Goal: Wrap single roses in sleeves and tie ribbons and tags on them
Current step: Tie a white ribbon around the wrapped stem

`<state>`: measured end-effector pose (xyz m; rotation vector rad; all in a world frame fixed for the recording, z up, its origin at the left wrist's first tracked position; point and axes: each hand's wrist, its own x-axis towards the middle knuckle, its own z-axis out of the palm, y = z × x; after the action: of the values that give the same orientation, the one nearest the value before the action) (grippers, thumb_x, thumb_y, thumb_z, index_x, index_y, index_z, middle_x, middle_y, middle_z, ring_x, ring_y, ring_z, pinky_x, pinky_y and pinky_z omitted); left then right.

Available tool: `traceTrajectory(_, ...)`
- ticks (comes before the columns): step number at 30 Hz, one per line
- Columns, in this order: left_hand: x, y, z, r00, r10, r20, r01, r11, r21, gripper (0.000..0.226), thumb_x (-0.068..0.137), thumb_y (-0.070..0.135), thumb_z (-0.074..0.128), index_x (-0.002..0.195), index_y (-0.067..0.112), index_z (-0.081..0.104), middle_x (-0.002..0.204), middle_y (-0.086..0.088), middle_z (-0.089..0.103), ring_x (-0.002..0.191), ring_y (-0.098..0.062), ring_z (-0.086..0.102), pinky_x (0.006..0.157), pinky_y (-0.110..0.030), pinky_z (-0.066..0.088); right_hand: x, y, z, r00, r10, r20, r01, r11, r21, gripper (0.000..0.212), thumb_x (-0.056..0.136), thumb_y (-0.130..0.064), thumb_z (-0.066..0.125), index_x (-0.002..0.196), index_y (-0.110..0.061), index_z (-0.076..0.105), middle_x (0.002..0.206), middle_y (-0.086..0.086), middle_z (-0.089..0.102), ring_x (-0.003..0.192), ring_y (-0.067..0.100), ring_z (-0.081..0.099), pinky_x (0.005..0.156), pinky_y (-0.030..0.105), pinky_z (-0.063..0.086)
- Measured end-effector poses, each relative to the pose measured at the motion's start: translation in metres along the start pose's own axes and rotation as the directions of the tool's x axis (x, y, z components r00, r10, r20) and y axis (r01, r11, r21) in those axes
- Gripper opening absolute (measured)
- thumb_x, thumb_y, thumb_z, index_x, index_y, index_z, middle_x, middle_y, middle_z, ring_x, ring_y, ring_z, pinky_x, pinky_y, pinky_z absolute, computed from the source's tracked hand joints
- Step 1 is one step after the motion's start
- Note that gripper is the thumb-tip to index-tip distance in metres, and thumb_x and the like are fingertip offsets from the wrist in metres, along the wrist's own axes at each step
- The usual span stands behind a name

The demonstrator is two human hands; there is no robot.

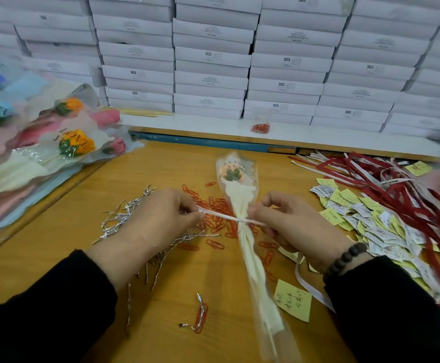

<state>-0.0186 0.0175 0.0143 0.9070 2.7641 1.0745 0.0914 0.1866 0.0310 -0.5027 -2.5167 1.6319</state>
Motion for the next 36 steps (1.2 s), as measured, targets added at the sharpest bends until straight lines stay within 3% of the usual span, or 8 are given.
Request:
traceTrajectory(4,0.002,0.000,0.004,0.993,-0.047,-0.107,0.022,0.974,-0.225,0.012,0.082,0.017,0.069,0.071,0.017,0.071,0.059,0.005,0.060,0.053,-0.006,0.049,0.045,-0.012,0.035,0.000,0.005,0.015,0.998,-0.053,0.029,0.055,0.995,-0.079,0.032,0.070,-0.033,0.078,0.086,-0.010,0.062,0.065,-0.002,0.057,0.053,0.006,0.048,0.050,0.018,0.040)
traceTrajectory(7,0.001,0.003,0.012,0.982,-0.048,-0.181,-0.020,0.934,-0.356,0.015,0.080,0.006,0.069,0.067,0.013,0.069,0.065,-0.007,0.065,0.059,-0.013,0.051,0.050,-0.014,0.036,0.002,0.008,0.026,0.989,-0.142,0.050,0.150,0.965,-0.214,0.028,0.068,-0.029,0.081,0.081,-0.011,0.064,0.063,-0.010,0.050,0.059,-0.003,0.040,0.054,0.014,0.030)
traceTrajectory(14,-0.004,0.008,0.022,0.966,0.056,-0.253,-0.141,0.932,-0.333,0.039,0.077,0.005,0.070,0.058,0.037,0.060,0.049,0.011,0.047,0.050,0.001,0.045,0.047,-0.012,0.032,0.001,0.009,0.034,0.974,-0.212,0.083,0.227,0.912,-0.341,0.026,0.068,-0.034,0.079,0.079,-0.017,0.062,0.060,-0.014,0.048,0.057,-0.001,0.043,0.056,0.015,0.033)
traceTrajectory(24,-0.009,0.014,0.031,0.999,0.021,0.027,-0.004,0.850,-0.527,0.045,0.088,0.028,0.058,0.059,-0.005,0.062,0.038,0.003,0.041,0.031,-0.003,0.028,0.035,-0.012,0.024,0.003,0.012,0.032,0.975,-0.195,0.102,0.219,0.905,-0.366,0.026,0.067,-0.035,0.080,0.071,-0.016,0.064,0.049,-0.024,0.052,0.053,-0.018,0.047,0.048,0.006,0.034)
traceTrajectory(28,-0.008,0.016,0.030,0.998,0.040,0.055,-0.012,0.902,-0.431,0.053,0.089,0.032,0.057,0.043,0.006,0.052,0.029,0.007,0.036,0.029,-0.004,0.029,0.036,-0.012,0.025,0.004,0.011,0.029,0.982,-0.169,0.081,0.187,0.867,-0.461,0.038,0.072,-0.043,0.073,0.068,-0.008,0.059,0.064,-0.005,0.059,0.059,0.002,0.052,0.058,0.023,0.045)
traceTrajectory(31,-0.009,0.016,0.030,0.996,0.045,0.073,-0.014,0.926,-0.378,0.055,0.090,0.036,0.054,0.040,0.011,0.052,0.027,0.007,0.039,0.029,-0.005,0.031,0.037,-0.014,0.027,0.003,0.004,0.017,0.994,-0.083,0.066,0.104,0.866,-0.489,0.036,0.082,-0.044,0.064,0.066,-0.012,0.057,0.054,-0.003,0.045,0.043,0.002,0.038,0.044,0.015,0.035)
traceTrajectory(33,-0.010,0.016,0.030,0.995,0.034,0.091,0.004,0.922,-0.388,0.055,0.091,0.035,0.053,0.046,0.004,0.059,0.029,0.009,0.045,0.030,-0.004,0.032,0.039,-0.015,0.028,0.001,0.001,0.008,0.994,0.058,0.095,-0.010,0.899,-0.438,0.037,0.088,-0.044,0.056,0.064,-0.015,0.055,0.048,-0.006,0.044,0.036,0.002,0.036,0.037,0.012,0.032)
traceTrajectory(36,-0.009,0.015,0.031,0.995,0.036,0.093,0.004,0.916,-0.400,0.055,0.091,0.035,0.053,0.056,-0.006,0.063,0.030,0.010,0.045,0.030,-0.003,0.034,0.039,-0.014,0.028,0.000,0.002,0.002,0.946,0.221,0.238,-0.238,0.970,0.044,0.034,0.096,-0.031,0.048,0.068,-0.011,0.050,0.043,-0.004,0.042,0.031,0.005,0.029,0.031,0.016,0.022)
